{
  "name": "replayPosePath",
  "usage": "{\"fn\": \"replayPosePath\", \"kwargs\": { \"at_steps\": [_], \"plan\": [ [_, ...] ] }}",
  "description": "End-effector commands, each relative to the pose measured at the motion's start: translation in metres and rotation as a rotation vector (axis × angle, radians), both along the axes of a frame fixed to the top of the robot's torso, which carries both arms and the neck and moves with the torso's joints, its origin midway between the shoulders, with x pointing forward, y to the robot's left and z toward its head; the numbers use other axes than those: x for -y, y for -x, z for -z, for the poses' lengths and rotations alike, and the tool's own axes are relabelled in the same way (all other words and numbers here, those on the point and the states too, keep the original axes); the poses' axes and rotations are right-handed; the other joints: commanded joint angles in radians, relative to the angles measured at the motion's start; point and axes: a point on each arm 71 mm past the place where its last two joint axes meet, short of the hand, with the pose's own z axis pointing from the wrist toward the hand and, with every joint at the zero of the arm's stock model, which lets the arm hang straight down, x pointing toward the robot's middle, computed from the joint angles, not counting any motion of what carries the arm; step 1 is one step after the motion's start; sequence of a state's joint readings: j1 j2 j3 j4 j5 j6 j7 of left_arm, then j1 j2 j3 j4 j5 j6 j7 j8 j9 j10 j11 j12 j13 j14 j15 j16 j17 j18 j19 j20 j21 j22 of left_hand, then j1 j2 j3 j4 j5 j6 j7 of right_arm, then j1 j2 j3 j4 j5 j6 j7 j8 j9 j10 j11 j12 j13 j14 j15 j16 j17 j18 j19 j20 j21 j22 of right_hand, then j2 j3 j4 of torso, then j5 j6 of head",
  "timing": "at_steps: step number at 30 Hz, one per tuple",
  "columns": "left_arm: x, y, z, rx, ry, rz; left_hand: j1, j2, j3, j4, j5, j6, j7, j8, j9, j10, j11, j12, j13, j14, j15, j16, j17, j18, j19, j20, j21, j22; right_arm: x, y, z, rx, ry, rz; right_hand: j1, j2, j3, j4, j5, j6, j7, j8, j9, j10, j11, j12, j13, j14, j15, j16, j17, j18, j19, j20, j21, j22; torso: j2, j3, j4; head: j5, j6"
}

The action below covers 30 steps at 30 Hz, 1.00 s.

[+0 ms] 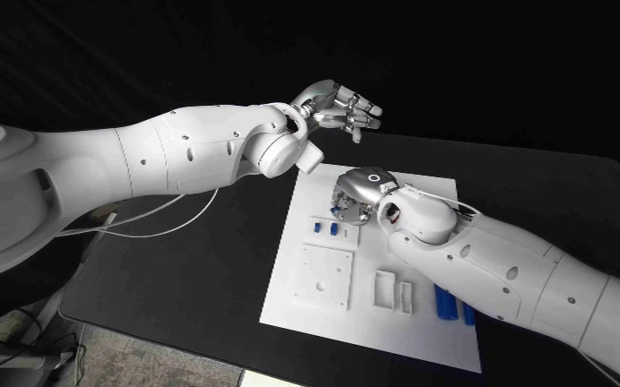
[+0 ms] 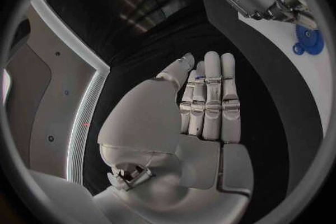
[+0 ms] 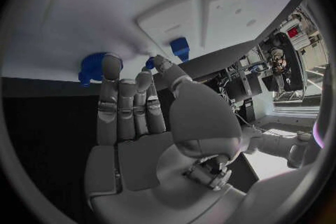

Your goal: Assemble the parts on the task board

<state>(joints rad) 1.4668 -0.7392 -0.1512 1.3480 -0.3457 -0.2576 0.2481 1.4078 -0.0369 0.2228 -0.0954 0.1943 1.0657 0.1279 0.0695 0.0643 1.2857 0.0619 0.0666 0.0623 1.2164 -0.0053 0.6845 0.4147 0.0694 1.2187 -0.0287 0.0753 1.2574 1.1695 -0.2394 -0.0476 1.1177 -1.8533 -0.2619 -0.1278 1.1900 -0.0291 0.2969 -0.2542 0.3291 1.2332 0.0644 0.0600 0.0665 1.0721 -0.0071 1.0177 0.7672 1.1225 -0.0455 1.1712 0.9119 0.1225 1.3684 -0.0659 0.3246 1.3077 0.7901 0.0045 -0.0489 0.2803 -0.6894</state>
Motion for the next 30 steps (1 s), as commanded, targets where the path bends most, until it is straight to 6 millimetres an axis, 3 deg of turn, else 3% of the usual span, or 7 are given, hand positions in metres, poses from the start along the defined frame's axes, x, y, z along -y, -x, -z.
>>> {"fn": "replayPosePath", "kwargs": {
  "at_steps": [1,30],
  "plan": [
    [0.0024,0.0006,-0.0011,0.004,0.008,0.011,-0.009,0.001,0.001,0.005,0.007,-0.01,0.0,-0.001,0.0,-0.006,-0.001,-0.005,-0.001,0.0,-0.001,0.002,-0.001,0.015,0.008,0.003,-0.004,-0.002,-0.0023,0.0017,-0.0012,0.017,-0.007,-0.011,0.001,-0.01,0.006,-0.002,-0.004,-0.007,0.003,0.003,0.0,-0.007,-0.001,-0.004,-0.002,-0.009,0.001,-0.006,-0.008,-0.008,-0.007,0.003,-0.006,0.016,0.0,0.0,-0.0006,0.002,0.0],
    [0.0028,0.0008,-0.0011,0.001,0.008,0.013,-0.008,0.0,0.001,0.007,0.007,-0.01,0.0,-0.001,0.0,-0.006,-0.001,-0.004,-0.001,0.001,-0.001,0.003,0.0,0.014,0.009,0.003,-0.004,-0.003,-0.0064,0.0034,-0.0008,0.005,-0.003,-0.034,0.009,-0.011,0.069,-0.021,-0.036,-0.005,0.01,0.002,0.0,-0.014,0.005,-0.128,-0.191,-0.052,0.006,-0.067,-0.147,-0.013,-0.015,0.008,-0.109,-0.004,0.0,-0.0001,0.0003,0.009,-0.004]
  ]
}}
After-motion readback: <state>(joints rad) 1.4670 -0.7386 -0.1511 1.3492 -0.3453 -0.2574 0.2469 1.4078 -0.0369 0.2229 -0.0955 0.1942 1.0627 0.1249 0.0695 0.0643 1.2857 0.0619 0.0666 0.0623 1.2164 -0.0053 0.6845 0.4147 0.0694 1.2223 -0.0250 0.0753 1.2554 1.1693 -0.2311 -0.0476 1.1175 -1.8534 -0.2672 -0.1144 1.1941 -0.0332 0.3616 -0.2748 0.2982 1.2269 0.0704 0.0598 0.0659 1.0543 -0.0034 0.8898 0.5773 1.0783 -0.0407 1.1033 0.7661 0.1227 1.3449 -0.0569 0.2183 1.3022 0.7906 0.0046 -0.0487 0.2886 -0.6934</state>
